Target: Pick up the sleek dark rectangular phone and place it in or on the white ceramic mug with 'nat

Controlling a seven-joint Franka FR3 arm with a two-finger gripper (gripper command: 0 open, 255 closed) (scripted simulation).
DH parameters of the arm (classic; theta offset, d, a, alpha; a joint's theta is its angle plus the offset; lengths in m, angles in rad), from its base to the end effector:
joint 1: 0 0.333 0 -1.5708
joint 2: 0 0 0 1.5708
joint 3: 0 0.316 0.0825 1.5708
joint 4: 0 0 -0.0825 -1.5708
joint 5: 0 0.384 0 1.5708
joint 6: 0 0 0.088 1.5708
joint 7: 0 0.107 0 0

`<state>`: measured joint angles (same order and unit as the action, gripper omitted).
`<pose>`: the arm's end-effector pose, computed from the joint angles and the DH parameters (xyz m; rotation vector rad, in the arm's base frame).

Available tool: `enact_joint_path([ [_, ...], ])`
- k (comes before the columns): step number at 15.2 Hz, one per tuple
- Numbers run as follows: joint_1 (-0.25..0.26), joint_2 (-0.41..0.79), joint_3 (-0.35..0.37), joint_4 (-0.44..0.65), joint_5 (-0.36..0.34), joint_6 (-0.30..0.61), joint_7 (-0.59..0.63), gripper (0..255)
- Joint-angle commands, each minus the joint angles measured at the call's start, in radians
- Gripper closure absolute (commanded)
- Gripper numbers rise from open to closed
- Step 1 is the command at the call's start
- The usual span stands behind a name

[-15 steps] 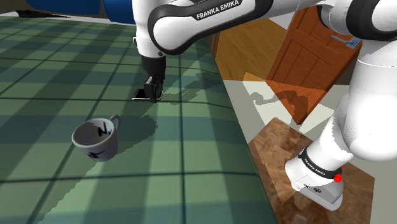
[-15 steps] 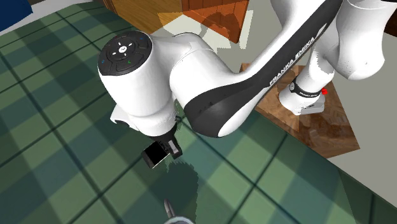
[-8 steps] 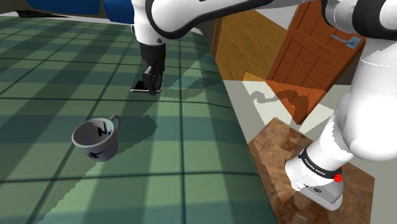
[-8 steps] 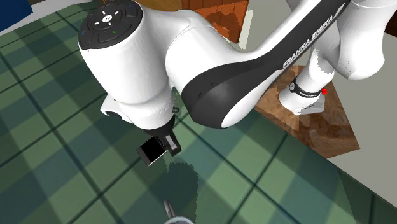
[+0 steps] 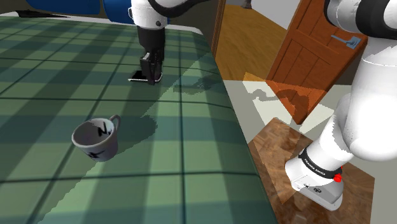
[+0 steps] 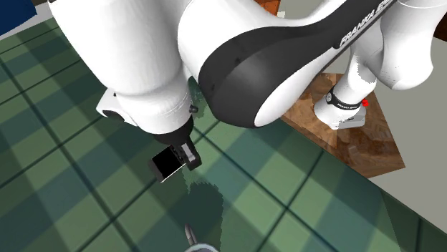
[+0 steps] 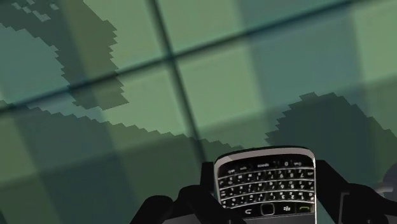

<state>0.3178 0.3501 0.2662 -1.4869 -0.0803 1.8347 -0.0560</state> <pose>0.5704 0.3410 0.4796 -2.9657 -0.9905 -0.0101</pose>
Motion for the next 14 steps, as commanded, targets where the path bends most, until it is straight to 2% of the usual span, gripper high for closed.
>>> enact_joint_path([
  [1, 0.001, -0.004, 0.001, 0.022, 0.001, -0.026, 0.0, 255],
  [4, 0.003, -0.004, 0.002, 0.059, 0.002, -0.063, -0.001, 255],
  [9, 0.089, 0.058, 0.03, 0.152, -0.025, -0.098, 0.107, 255],
  [14, 0.187, 0.152, 0.049, 0.298, -0.06, -0.153, 0.209, 255],
])
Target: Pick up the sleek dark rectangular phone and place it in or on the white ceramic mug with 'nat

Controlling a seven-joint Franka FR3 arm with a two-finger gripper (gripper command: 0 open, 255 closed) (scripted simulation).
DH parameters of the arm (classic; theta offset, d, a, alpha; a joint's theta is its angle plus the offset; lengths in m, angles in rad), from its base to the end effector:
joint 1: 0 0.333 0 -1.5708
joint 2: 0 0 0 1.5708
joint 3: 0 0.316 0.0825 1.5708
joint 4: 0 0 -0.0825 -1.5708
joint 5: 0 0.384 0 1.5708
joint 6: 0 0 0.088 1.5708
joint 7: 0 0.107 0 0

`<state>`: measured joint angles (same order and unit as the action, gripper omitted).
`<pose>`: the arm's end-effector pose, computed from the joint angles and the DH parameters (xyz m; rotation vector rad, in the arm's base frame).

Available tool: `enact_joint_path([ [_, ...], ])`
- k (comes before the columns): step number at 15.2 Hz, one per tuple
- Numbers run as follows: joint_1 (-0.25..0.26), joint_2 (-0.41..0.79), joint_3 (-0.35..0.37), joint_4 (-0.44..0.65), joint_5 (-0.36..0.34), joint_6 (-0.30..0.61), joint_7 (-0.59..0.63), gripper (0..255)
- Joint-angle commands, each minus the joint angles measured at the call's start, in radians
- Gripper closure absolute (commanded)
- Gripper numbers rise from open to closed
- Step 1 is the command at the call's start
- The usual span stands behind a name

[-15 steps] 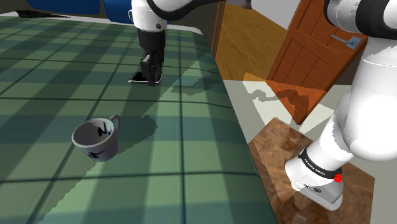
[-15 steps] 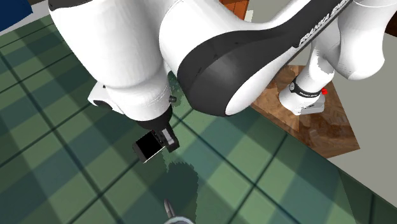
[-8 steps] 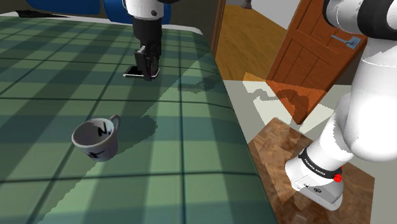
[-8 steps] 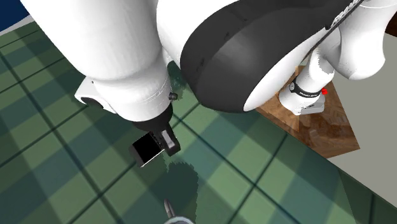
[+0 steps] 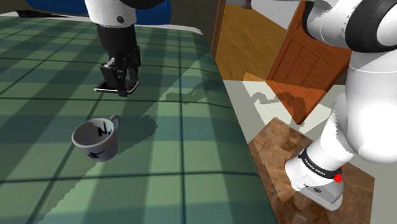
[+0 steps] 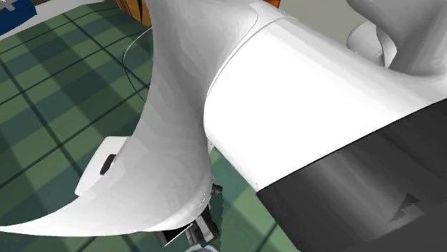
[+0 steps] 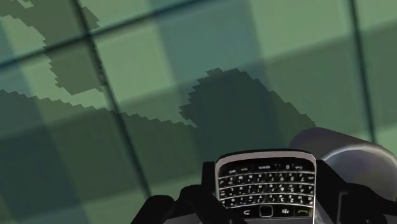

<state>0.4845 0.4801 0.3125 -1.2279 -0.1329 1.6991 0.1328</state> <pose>0.5278 0.4530 0.5078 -2.9649 -0.9928 -0.0101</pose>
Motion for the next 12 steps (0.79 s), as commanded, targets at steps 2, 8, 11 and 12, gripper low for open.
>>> enact_joint_path([
  [2, 0.065, 0.072, 0.007, 0.118, -0.023, -0.048, 0.057, 255],
  [8, 0.143, 0.167, 0.009, 0.249, -0.05, -0.085, 0.115, 255],
  [11, 0.133, 0.154, 0.01, 0.186, -0.048, -0.036, 0.118, 255],
  [12, 0.131, 0.151, 0.01, 0.167, -0.047, -0.02, 0.119, 255],
])
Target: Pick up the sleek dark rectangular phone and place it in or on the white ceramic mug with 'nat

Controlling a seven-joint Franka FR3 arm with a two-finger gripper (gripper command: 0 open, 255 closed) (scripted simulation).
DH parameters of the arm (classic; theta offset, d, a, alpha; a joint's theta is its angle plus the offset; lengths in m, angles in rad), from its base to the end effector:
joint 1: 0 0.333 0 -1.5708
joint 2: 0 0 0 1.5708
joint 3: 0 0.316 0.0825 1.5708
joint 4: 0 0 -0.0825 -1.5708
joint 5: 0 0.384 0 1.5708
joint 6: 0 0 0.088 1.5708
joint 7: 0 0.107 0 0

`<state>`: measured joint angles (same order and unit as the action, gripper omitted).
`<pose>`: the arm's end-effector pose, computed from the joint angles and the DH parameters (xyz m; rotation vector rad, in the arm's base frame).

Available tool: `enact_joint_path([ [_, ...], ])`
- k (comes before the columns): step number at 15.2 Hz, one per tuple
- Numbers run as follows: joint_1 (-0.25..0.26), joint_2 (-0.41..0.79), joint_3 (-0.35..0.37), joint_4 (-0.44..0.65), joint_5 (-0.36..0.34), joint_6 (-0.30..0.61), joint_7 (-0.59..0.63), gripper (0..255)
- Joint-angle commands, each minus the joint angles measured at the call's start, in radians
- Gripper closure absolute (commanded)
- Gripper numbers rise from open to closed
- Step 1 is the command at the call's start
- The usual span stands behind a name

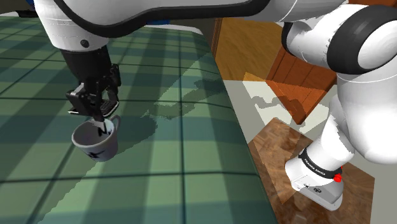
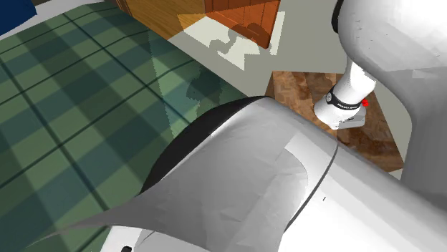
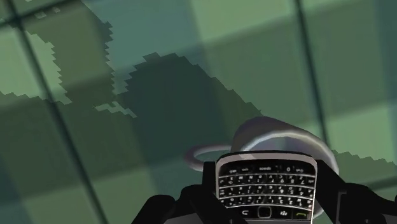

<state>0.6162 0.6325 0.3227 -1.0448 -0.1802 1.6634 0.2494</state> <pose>0.4996 0.5300 0.4858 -2.9661 -0.9908 -0.0090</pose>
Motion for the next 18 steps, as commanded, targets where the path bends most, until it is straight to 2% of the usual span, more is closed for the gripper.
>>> enact_joint_path([
  [1, -0.004, -0.004, 0.0, -0.034, 0.0, 0.031, 0.003, 255],
  [8, -0.017, -0.01, -0.001, -0.149, -0.001, 0.137, 0.009, 255],
  [16, -0.017, -0.01, -0.001, -0.149, -0.001, 0.137, 0.009, 255],
  [17, -0.017, -0.01, -0.001, -0.149, -0.001, 0.137, 0.009, 0],
  [18, -0.017, -0.01, -0.001, -0.149, -0.001, 0.137, 0.009, 0],
])
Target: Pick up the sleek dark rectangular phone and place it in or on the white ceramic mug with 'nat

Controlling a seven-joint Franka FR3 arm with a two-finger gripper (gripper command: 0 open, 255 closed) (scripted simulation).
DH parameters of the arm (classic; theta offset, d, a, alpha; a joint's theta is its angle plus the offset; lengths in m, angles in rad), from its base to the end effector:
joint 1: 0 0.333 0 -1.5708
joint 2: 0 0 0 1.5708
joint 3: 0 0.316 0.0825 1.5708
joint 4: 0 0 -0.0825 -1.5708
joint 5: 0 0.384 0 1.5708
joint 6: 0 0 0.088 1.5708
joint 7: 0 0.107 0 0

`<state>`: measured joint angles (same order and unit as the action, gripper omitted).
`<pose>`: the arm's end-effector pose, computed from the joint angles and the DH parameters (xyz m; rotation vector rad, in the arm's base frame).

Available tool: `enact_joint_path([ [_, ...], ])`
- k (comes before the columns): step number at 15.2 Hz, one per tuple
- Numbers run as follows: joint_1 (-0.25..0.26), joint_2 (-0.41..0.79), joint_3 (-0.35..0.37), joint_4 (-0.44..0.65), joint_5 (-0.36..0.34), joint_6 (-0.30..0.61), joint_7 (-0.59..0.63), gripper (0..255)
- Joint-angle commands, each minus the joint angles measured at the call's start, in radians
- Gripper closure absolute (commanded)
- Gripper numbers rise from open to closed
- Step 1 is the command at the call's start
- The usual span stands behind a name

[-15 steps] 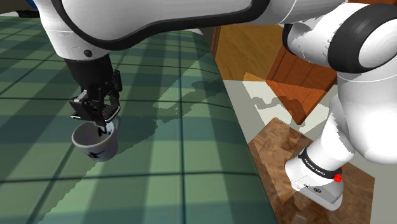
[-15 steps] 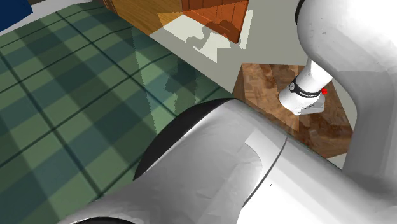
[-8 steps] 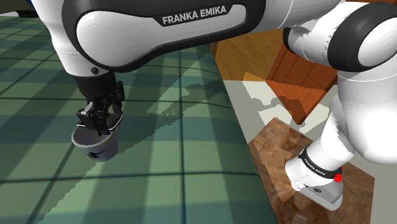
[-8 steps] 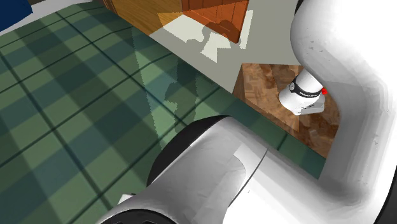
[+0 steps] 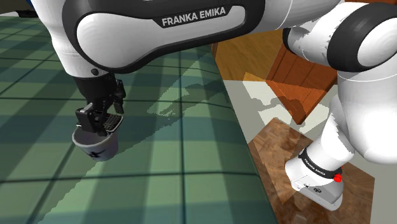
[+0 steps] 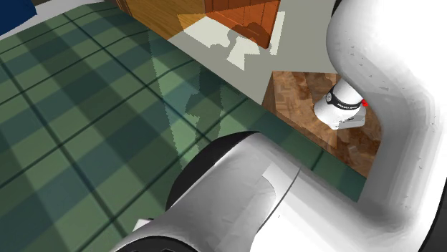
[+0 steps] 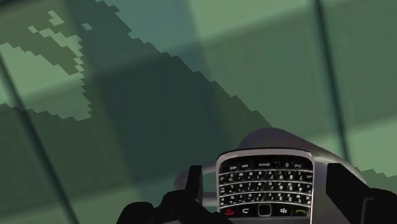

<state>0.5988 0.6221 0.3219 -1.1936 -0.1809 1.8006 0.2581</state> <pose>0.4993 0.5309 0.4351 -2.9658 -0.9904 -0.0101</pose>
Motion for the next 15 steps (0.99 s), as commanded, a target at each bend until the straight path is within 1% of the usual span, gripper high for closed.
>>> enact_joint_path([
  [1, 0.0, 0.0, 0.0, 0.0, 0.0, 0.0, 0.0, 0],
  [4, 0.0, 0.0, 0.0, 0.0, 0.0, 0.0, 0.0, 0],
  [8, 0.017, 0.009, 0.001, 0.143, 0.001, -0.133, -0.008, 0],
  [15, 0.017, 0.009, 0.001, 0.144, 0.001, -0.133, -0.008, 0],
])
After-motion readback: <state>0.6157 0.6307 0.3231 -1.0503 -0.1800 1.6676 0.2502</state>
